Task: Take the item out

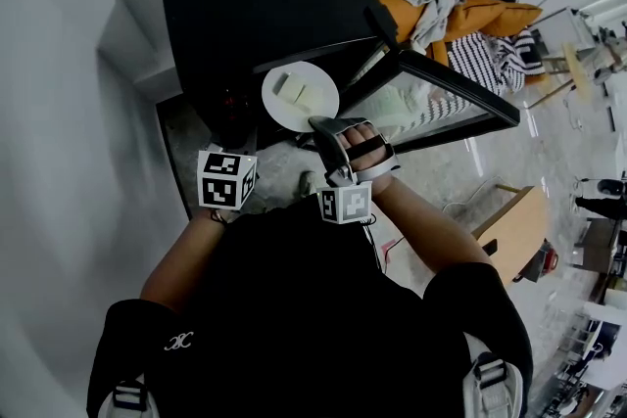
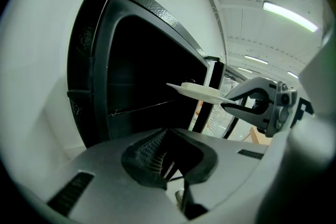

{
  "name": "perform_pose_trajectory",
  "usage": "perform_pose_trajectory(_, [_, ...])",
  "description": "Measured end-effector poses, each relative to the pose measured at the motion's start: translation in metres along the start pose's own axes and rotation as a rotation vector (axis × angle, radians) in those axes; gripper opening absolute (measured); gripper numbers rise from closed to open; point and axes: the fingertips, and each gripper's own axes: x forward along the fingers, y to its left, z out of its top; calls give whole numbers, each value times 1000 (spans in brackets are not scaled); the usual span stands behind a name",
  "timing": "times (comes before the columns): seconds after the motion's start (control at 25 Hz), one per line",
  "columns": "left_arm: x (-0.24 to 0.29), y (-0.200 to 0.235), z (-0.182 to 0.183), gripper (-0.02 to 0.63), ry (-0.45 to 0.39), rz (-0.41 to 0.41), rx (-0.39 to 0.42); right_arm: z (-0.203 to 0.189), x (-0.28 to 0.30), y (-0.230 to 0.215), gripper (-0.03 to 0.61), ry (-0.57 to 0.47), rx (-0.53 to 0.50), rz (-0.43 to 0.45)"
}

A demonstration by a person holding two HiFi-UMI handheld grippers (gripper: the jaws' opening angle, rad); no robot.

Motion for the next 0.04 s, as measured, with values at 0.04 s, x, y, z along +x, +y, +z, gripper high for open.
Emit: perform_pose_trajectory(0.04, [-1,0,0,8,0,1,0,0,0,-1,17,3,-2,3])
